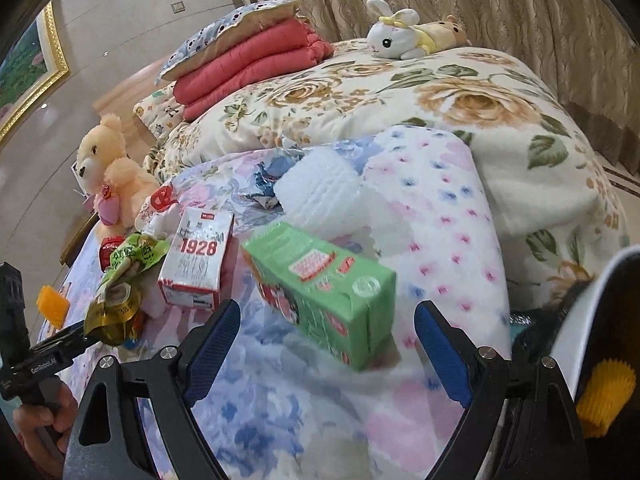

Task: Collect trash
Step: 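Grasp the orange snack wrapper with the left tool while the right grasps the green juice box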

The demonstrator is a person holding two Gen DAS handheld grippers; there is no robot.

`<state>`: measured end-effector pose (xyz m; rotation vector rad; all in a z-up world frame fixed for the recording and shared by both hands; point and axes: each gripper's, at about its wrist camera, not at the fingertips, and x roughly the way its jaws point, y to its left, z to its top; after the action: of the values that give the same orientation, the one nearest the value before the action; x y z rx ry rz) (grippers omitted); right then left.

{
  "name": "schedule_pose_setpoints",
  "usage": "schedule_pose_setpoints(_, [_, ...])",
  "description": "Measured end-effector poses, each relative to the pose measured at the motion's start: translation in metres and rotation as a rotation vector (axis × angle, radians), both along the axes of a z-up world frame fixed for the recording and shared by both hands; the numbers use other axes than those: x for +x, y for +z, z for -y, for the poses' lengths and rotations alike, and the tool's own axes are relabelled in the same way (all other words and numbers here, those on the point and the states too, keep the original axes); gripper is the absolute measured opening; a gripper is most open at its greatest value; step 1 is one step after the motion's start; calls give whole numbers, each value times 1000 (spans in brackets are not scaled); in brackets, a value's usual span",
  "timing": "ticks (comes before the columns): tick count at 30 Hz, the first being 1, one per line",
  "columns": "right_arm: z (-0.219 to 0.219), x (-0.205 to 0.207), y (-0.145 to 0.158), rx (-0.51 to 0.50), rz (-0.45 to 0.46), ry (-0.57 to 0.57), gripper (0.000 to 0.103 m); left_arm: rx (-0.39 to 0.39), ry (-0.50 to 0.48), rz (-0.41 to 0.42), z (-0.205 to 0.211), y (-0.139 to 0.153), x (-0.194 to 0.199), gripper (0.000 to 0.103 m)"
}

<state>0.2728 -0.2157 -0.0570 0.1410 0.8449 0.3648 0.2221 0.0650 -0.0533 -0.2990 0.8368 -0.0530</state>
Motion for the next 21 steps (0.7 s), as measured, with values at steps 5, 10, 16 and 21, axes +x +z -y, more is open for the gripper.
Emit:
schedule_pose_setpoints(5, [-9, 2, -2, -43, 5, 19, 53, 4, -36, -10, 7, -6, 8, 46])
schedule_pose_setpoints(10, [-4, -8, -4, -16, -4, 13, 40, 15, -56, 5, 11, -5, 5, 8])
schedule_pose_setpoints(16, [3, -33, 0, 46, -1, 0, 38, 25, -47, 33, 9, 0, -20, 4])
schedule_pose_setpoints(21, [6, -64, 4, 80, -6, 3, 37, 10, -58, 44, 11, 4, -49, 3])
